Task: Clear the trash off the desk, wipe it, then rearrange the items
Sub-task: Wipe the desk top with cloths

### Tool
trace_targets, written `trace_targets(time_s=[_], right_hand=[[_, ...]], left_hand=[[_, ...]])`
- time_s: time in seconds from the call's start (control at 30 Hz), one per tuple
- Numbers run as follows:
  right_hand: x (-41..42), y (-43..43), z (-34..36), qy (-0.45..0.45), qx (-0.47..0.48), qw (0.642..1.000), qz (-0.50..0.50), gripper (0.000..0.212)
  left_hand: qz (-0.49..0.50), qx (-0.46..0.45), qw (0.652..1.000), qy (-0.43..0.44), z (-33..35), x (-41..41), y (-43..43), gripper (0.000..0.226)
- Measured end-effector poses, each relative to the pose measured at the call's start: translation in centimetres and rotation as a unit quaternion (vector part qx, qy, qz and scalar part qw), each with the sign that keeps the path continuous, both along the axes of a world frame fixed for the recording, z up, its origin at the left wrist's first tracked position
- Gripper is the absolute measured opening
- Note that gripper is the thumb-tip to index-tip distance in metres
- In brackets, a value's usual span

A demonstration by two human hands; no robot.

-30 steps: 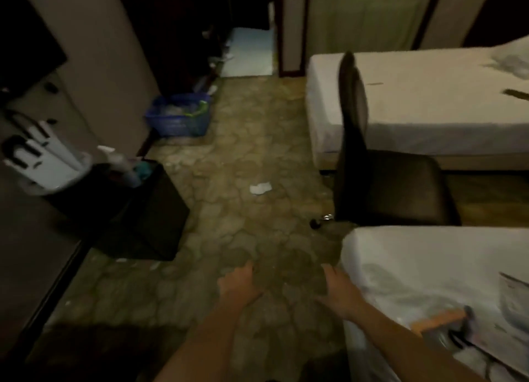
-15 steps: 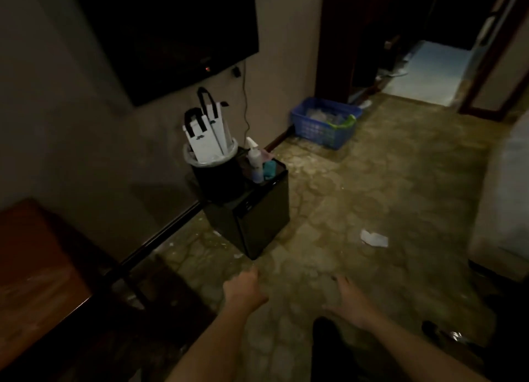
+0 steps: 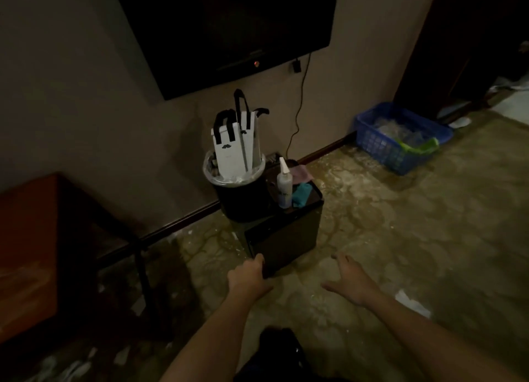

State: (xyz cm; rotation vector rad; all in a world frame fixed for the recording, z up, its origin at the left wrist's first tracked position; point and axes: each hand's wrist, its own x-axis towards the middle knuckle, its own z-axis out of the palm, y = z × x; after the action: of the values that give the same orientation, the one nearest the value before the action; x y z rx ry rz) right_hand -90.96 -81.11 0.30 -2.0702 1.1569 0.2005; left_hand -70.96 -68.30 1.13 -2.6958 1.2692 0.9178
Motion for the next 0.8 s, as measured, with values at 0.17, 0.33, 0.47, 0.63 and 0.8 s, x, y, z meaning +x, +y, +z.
trace_targets(time_s=[0.17,0.33,0.47,0.63,0.8], right_hand=[[5.2,-8.2,-2.7,0.013,0.012,0.999,0.051,0.082],[10.5,-16.5,-3.8,0.015,0.025,0.998,0.048,0.088],[14.0,-22.4,-5.1,0.008,0.038,0.998,0.045,0.089],[18.7,-27.1,-6.7,0.033,0.027,0.993,0.106,0.095],[23.9,-32.0,-9.3,0.019,0.026,0.981,0.19,0.103]], left_hand=[[0.014,0.02,1.0,0.004,-2.8,4.2,-7.3,0.06],[0.035,-0.005,0.999,0.006,-4.1,9.6,-15.8,0.057],[0.055,-0.022,0.998,0.018,-4.6,12.5,-20.5,0.055],[0.126,-0.03,0.992,0.003,-5.4,14.0,-22.3,0.043],[0.192,-0.026,0.981,0.009,-5.8,14.5,-25.0,0.05]])
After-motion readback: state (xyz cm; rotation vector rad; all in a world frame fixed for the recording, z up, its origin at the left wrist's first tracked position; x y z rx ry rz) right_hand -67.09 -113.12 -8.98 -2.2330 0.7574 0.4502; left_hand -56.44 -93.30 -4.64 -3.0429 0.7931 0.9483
